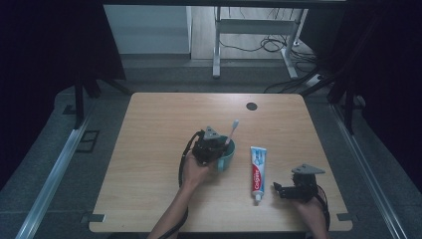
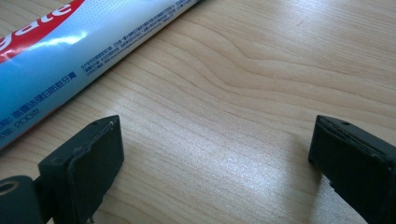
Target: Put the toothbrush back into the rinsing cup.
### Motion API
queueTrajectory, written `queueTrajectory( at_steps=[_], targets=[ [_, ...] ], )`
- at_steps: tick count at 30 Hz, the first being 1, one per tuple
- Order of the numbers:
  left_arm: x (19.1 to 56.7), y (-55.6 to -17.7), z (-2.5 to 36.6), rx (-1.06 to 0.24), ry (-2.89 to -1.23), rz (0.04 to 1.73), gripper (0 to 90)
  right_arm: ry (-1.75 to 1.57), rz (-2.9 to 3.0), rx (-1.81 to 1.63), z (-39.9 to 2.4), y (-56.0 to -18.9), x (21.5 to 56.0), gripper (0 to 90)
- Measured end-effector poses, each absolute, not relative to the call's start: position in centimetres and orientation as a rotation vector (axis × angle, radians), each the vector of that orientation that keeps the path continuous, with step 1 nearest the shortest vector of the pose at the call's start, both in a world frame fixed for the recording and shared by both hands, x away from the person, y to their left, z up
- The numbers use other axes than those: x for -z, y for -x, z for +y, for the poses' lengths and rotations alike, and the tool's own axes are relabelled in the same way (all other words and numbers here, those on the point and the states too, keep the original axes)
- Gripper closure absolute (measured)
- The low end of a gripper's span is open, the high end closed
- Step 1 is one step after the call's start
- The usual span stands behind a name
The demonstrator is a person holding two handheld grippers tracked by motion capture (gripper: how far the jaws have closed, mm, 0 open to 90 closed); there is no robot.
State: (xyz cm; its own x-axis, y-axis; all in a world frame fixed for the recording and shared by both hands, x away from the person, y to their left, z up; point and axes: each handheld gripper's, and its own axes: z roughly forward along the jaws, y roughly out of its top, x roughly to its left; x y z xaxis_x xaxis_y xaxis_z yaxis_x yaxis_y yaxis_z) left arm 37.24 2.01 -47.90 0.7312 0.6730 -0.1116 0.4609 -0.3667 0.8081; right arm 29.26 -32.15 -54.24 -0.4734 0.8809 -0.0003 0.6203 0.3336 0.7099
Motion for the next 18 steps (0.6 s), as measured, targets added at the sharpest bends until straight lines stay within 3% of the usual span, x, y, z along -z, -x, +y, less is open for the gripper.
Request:
queueTrajectory(
  at_steps=[13, 18],
  targets=[
    [48.2, -37.61, 1.74, -0.266, -2.06, 0.897, 77.4, -1.328, 2.218, -0.924, -32.14, -29.26, 54.24, 2.9],
    [48.12, -37.5, 1.45, -0.271, -2.077, 0.895, 72.7, -1.326, 2.218, -0.924, -32.14, -29.26, 54.24, 2.9]
  ],
)
